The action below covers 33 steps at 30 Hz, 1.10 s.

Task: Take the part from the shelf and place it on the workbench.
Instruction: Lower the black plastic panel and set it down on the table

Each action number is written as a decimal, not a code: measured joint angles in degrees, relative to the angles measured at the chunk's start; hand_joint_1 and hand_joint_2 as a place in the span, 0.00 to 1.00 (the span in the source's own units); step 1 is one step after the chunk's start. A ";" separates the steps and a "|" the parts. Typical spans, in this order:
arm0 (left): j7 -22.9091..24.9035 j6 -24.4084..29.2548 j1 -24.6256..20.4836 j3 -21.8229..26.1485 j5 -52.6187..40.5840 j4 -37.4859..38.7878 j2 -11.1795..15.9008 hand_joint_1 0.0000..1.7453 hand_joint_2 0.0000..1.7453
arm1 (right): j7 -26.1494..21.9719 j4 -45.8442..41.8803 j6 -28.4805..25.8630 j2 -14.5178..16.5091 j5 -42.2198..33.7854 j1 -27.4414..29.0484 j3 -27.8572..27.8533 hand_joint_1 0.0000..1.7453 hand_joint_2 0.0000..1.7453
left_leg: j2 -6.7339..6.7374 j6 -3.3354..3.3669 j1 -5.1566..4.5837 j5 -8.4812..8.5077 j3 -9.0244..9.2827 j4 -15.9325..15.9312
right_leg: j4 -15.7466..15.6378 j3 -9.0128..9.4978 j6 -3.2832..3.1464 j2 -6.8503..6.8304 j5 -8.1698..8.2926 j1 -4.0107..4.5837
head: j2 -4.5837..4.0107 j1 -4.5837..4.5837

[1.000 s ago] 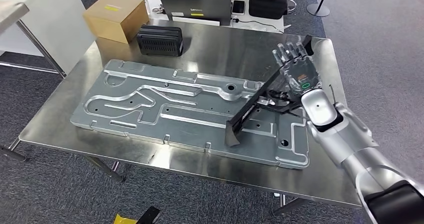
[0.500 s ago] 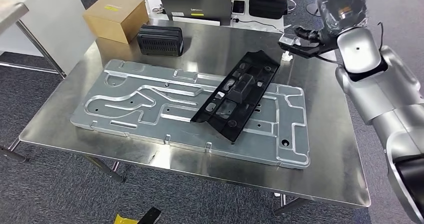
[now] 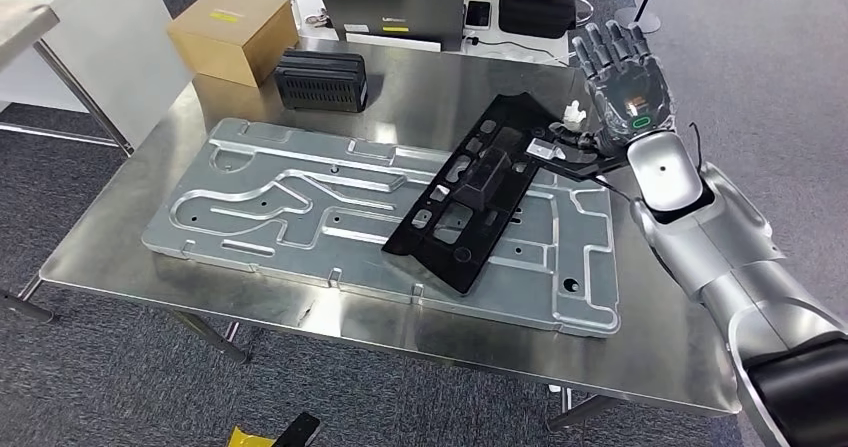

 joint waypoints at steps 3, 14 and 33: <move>-0.62 -0.22 -0.05 0.08 -0.22 0.00 0.00 0.00 0.00 | 0.25 -1.26 -0.62 0.00 0.03 1.18 -0.19 0.00 0.00 | 0.00 0.00 0.00 0.00 0.00 0.00 | 0.00 -0.01 0.00 0.01 0.00 0.00 | 0.00 0.00; -0.80 -0.30 -0.11 0.37 -0.56 0.00 0.00 0.00 0.00 | 1.07 -3.64 -0.36 -0.02 0.21 3.28 -0.20 0.00 0.00 | 0.00 0.11 -0.25 -0.05 -0.04 0.15 | -0.05 -0.01 0.20 0.01 0.07 -0.31 | 0.00 0.00; -0.79 -0.32 -0.46 0.73 -0.65 0.02 -0.17 0.00 0.00 | 1.10 -3.88 -0.16 -0.46 0.21 3.86 -0.22 0.00 0.00 | 0.02 -0.16 0.40 -1.07 1.07 0.25 | 1.51 -1.26 1.32 -0.02 0.56 -0.95 | 0.00 0.02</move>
